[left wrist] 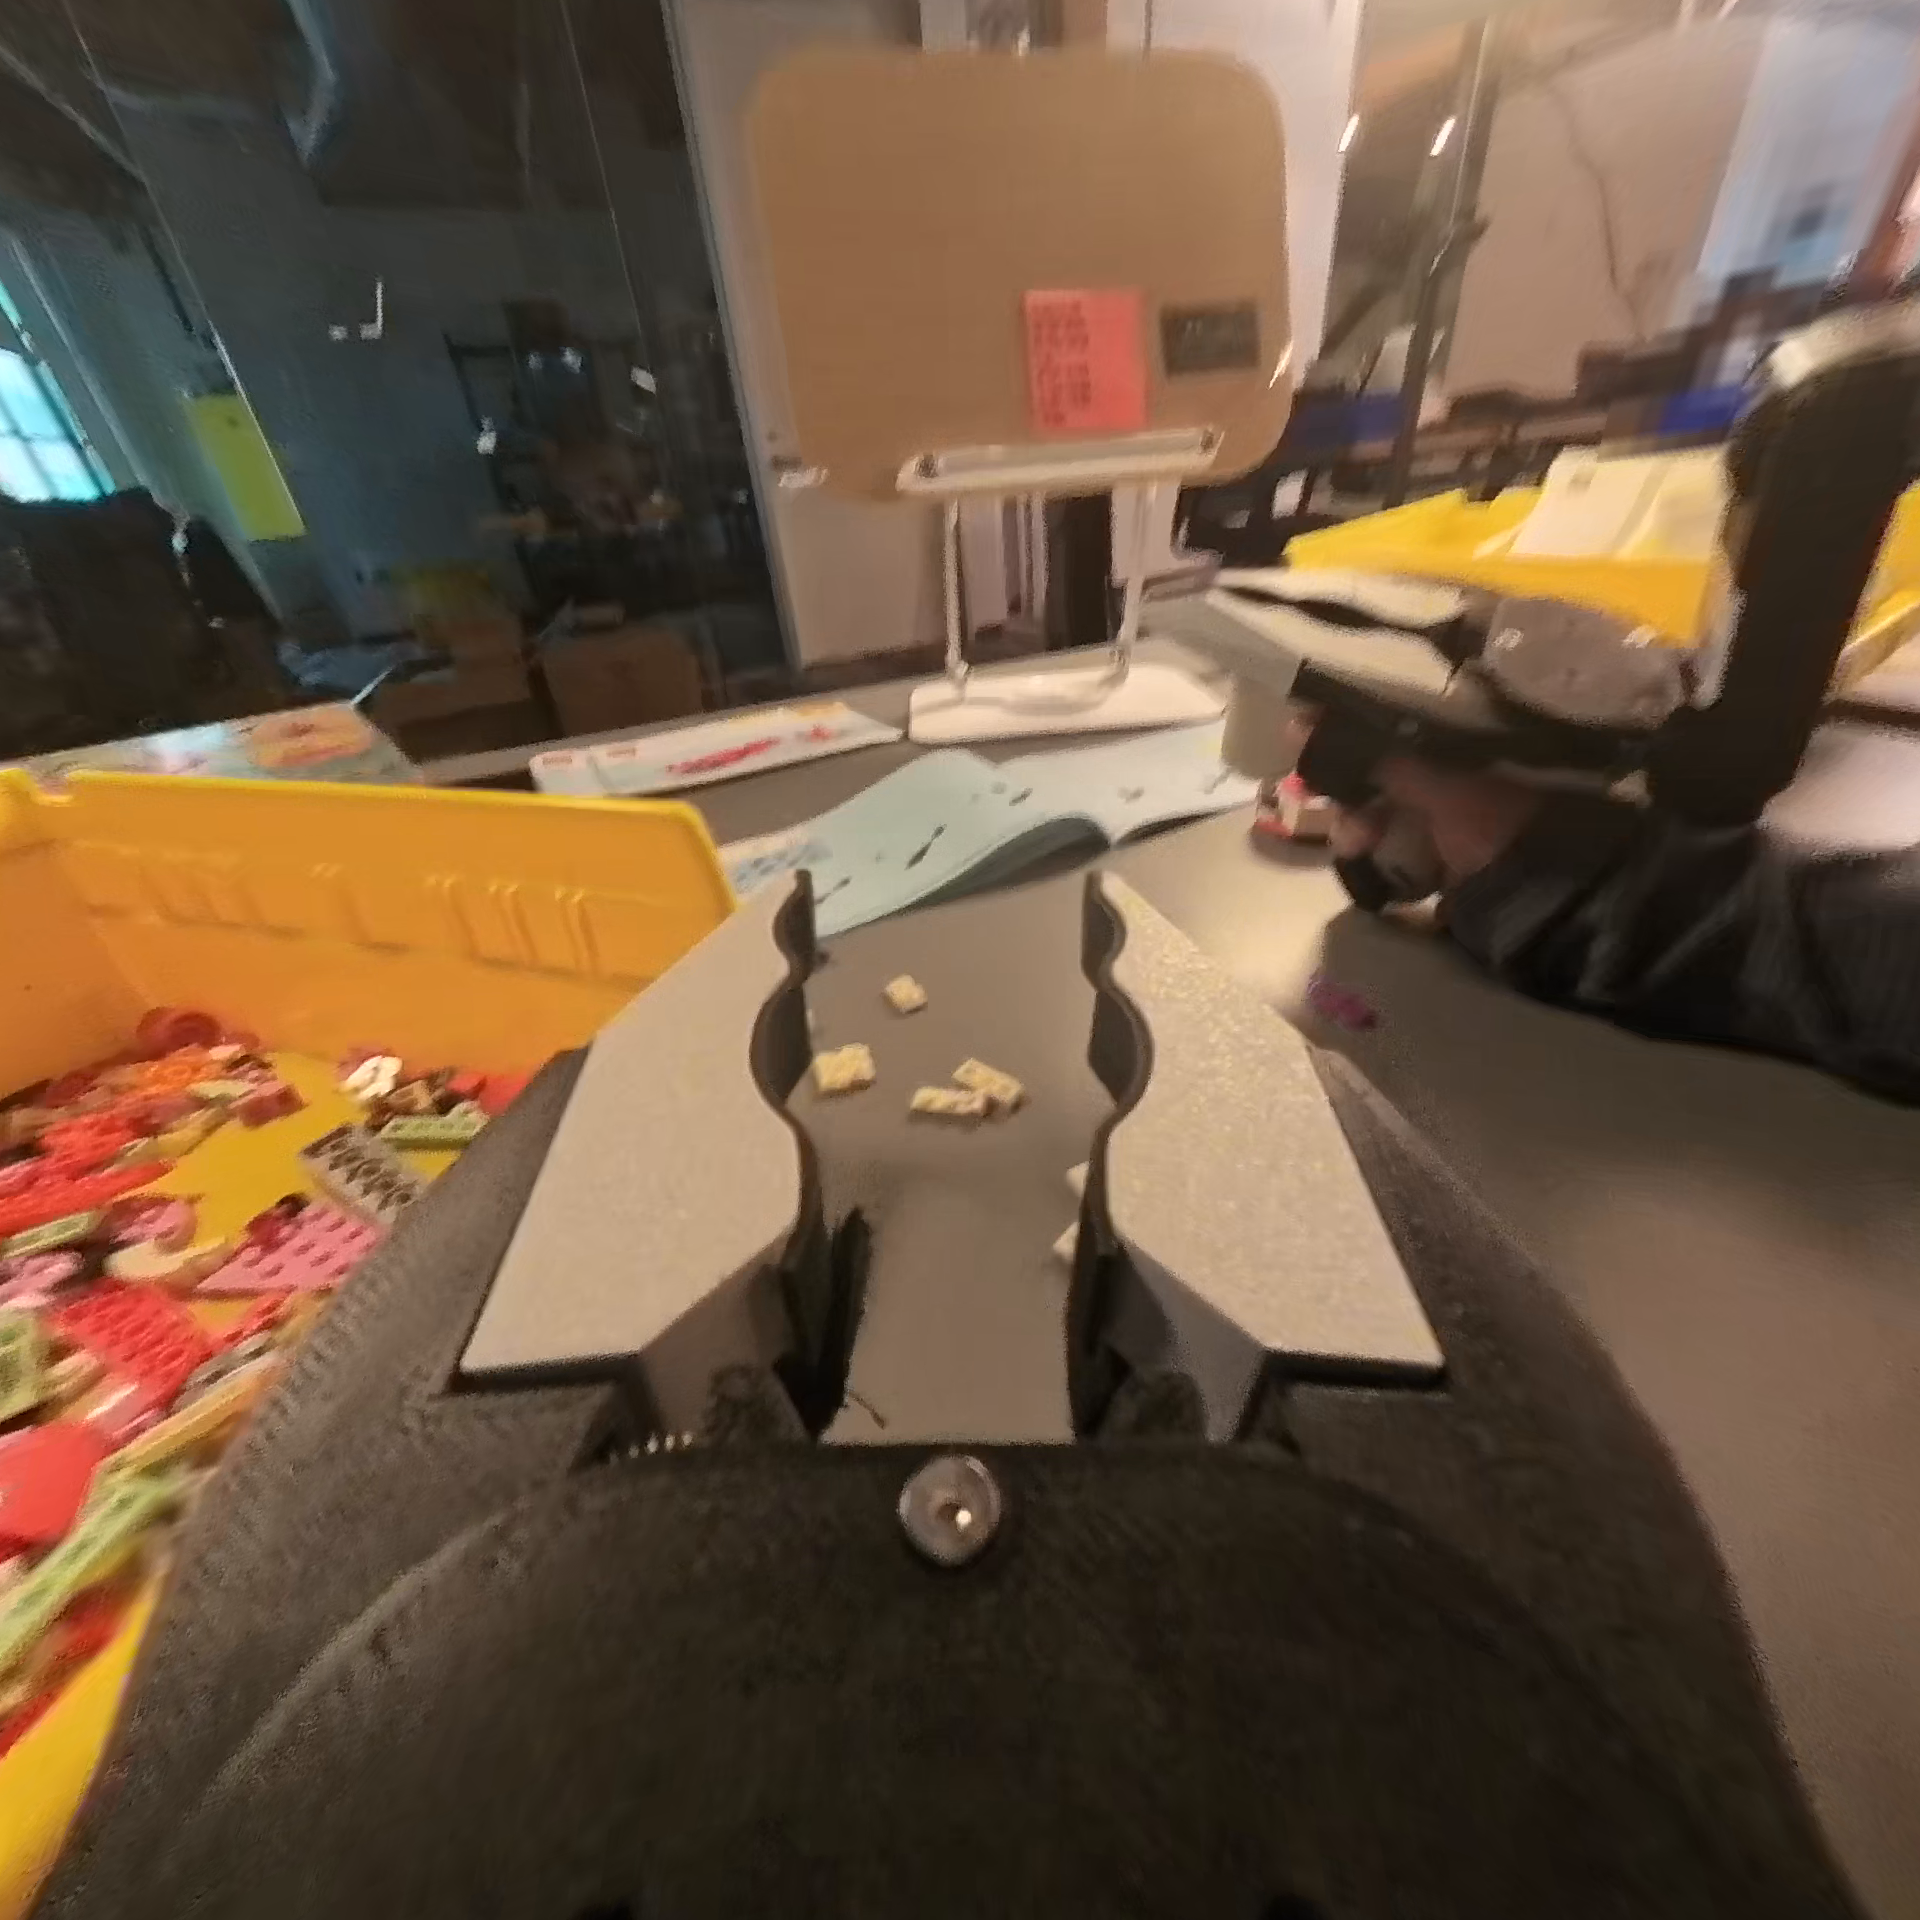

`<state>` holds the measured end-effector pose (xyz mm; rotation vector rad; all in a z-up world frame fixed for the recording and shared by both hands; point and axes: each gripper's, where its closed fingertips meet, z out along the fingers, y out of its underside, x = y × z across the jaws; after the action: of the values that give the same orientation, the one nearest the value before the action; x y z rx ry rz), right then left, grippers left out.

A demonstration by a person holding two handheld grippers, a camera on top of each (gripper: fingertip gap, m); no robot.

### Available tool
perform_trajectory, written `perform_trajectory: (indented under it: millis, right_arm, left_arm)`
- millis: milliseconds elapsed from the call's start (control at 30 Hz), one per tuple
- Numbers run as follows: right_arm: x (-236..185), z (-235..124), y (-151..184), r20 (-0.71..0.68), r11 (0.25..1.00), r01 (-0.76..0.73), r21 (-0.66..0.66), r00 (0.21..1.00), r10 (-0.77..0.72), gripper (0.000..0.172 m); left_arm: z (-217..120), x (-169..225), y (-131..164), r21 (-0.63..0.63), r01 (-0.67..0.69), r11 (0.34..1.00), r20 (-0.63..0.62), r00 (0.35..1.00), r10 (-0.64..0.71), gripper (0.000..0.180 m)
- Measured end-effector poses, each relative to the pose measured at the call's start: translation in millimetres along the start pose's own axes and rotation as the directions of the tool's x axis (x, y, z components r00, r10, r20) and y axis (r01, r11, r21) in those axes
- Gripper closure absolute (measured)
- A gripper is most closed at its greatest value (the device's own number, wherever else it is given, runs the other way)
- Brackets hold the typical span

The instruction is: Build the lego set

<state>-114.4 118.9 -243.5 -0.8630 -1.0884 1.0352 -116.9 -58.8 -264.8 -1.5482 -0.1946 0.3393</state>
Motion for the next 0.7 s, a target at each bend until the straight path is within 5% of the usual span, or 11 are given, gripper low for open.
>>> perform_trajectory:
  millis: [233, 367, 533, 600, 700]
  right_arm:
    - [1, 0, 0, 0.001, 1.0, -0.013, 0.004, 1.0, 0.013, 0.168]
    - [3, -1, -1, -0.005, 0.999, -0.031, 0.011, 1.0, 0.031, 0.168]
    - [4, -1, -2, -0.006, 0.999, -0.04, 0.015, 0.999, 0.04, 0.168]
    - [4, -1, -2, -0.007, 0.999, -0.041, 0.015, 0.999, 0.041, 0.168]
    - [4, -2, -2, -0.007, 0.999, -0.044, 0.016, 0.999, 0.044, 0.168]
  left_arm:
    - [-22, -69, 21, -0.418, -0.098, 0.903, 0.25, 0.943, 0.218, 0.118]
    - [-50, -68, 60, -0.772, -0.073, 0.632, 0.064, 0.979, 0.192, 0.125]
    - [-66, -86, 100, -0.929, -0.077, 0.363, -0.016, 0.986, 0.168, 0.12]
    - [-70, -94, 101, -0.94, -0.14, 0.31, -0.064, 0.968, 0.242, 0.148]
    - [-75, -89, 100, -0.937, -0.184, 0.298, -0.12, 0.968, 0.22, 0.153]
